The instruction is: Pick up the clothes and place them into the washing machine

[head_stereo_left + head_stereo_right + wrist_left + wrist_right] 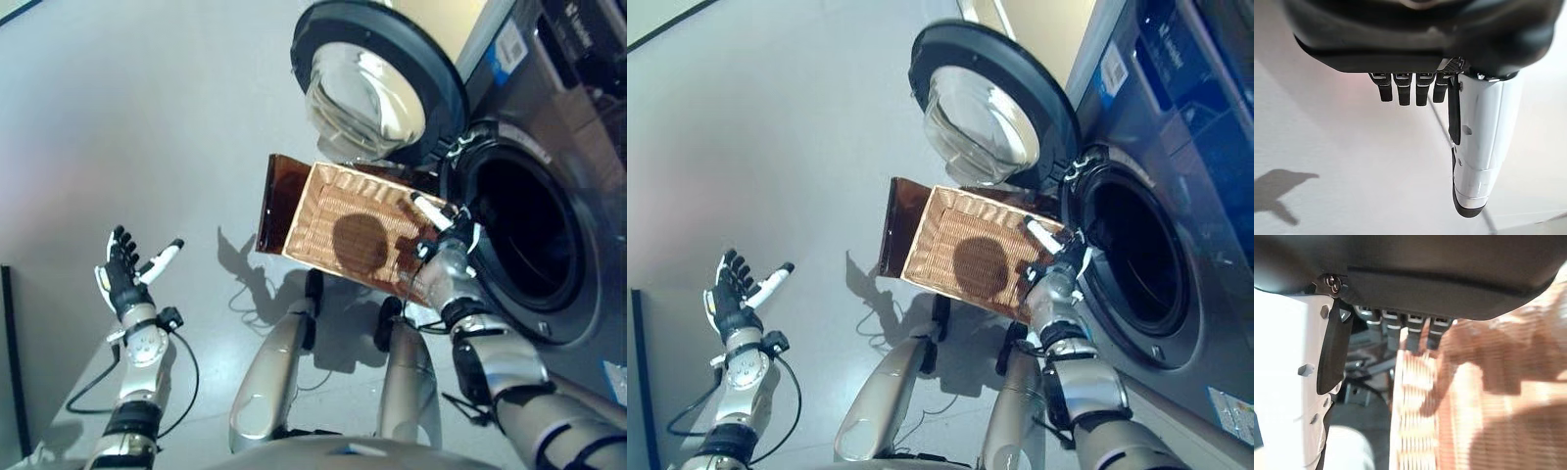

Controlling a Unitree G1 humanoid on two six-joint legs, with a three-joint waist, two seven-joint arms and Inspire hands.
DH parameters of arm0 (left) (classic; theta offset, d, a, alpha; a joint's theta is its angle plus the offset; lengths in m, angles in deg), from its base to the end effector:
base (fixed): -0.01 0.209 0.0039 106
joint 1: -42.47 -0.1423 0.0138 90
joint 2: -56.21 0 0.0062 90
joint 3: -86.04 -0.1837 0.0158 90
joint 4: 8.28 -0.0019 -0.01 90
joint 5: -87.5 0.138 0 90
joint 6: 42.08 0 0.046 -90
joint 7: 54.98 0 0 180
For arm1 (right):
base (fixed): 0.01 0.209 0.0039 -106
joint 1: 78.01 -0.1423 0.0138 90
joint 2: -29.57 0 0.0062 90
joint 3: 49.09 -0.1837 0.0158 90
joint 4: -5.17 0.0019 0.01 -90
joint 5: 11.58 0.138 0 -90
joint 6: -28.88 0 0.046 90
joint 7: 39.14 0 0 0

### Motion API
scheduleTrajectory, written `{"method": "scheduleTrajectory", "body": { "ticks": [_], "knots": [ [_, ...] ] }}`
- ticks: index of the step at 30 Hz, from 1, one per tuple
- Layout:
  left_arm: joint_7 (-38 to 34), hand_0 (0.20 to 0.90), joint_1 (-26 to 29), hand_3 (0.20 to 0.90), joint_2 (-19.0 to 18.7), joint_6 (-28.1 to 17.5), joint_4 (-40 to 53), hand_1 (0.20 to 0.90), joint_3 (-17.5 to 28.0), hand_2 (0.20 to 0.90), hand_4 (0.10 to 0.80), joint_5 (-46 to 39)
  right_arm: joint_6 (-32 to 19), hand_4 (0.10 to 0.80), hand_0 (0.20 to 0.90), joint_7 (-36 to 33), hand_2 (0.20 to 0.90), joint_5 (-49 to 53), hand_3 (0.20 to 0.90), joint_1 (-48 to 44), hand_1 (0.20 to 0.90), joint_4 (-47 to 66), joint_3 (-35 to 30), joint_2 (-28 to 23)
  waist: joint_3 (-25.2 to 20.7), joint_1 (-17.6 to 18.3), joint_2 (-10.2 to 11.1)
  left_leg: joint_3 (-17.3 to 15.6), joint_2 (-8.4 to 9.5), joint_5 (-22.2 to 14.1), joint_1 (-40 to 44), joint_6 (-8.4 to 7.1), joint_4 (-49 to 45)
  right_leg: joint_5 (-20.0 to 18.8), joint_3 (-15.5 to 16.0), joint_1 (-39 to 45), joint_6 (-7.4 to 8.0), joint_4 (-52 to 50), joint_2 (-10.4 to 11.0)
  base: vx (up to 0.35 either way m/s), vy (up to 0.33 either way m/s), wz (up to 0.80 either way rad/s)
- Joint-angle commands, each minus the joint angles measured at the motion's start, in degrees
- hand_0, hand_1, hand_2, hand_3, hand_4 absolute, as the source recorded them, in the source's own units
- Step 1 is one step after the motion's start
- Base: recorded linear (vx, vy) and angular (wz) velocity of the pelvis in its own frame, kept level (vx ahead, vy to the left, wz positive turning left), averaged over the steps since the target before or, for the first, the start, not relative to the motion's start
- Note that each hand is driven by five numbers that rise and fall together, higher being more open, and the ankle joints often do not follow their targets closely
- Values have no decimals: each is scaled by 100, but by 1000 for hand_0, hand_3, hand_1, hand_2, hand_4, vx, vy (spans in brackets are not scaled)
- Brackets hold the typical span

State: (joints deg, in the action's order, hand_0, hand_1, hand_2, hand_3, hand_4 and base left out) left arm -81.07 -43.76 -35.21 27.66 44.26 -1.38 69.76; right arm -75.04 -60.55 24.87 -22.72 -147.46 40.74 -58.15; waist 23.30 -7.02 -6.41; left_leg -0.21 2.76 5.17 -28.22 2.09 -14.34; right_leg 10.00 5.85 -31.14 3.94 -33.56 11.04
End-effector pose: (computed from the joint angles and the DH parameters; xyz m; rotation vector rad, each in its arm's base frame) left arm 0.1858 0.2435 -0.0246 0.0614 0.1893 0.6716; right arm 0.2904 -0.2041 0.0177 0.3085 0.2780 -0.6022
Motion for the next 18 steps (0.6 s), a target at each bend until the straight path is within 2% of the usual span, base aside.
{"method": "scheduleTrajectory", "body": {
  "ticks": [1,7,8,13,14,16,18],
  "knots": [
    [26,900,-28,900,-224,-239,-381,900,-101,900,800,381,-473,800,900,91,900,-223,900,351,900,306,123,22,-420,12,359,-85,-26,-661,533,-261,45,-702,-141,643,197,1243,100,114,53,-11],
    [475,900,-103,900,136,154,-1930,900,-368,900,800,691,-130,800,900,412,900,-1281,900,1718,900,277,536,164,-1019,253,667,-128,-69,-511,1717,-285,895,-1039,-23,1836,364,2224,-13,145,29,-10],
    [661,900,-159,900,206,240,-2386,900,-384,900,800,847,-57,800,900,582,900,-1439,900,2211,900,172,476,192,-1241,326,712,-163,-92,-433,2059,-282,1192,-1147,-28,2115,421,2461,-22,102,24,-25],
    [1202,900,-269,900,295,379,-3042,900,-372,900,800,1006,111,800,900,962,900,-1838,900,3114,900,-309,416,266,-1650,467,792,-286,-148,-392,2628,-303,1594,-1303,-101,2615,501,2893,-16,104,-23,-21],
    [1429,900,-351,900,350,435,-3229,900,-412,900,800,1108,239,800,900,1090,900,-2365,900,3423,900,-482,591,270,-1814,507,820,-334,-159,-391,2803,-314,1691,-1402,-128,2784,528,3056,4,29,-50,-20],
    [1566,900,-375,900,376,478,-3317,900,-404,900,800,1128,293,800,900,1140,900,-2623,900,3542,900,-544,643,242,-1868,535,825,-373,-170,-379,2872,-327,1736,-1475,-159,2851,556,3164,25,21,-40,-16],
    [1888,900,-445,900,440,531,-3453,900,-429,900,800,1165,552,800,900,1173,900,-3362,900,3658,900,-1153,811,211,-2108,554,805,-454,-178,-387,3025,-375,1862,-1629,-152,3042,642,3512,97,38,-50,-8]
  ]
}}
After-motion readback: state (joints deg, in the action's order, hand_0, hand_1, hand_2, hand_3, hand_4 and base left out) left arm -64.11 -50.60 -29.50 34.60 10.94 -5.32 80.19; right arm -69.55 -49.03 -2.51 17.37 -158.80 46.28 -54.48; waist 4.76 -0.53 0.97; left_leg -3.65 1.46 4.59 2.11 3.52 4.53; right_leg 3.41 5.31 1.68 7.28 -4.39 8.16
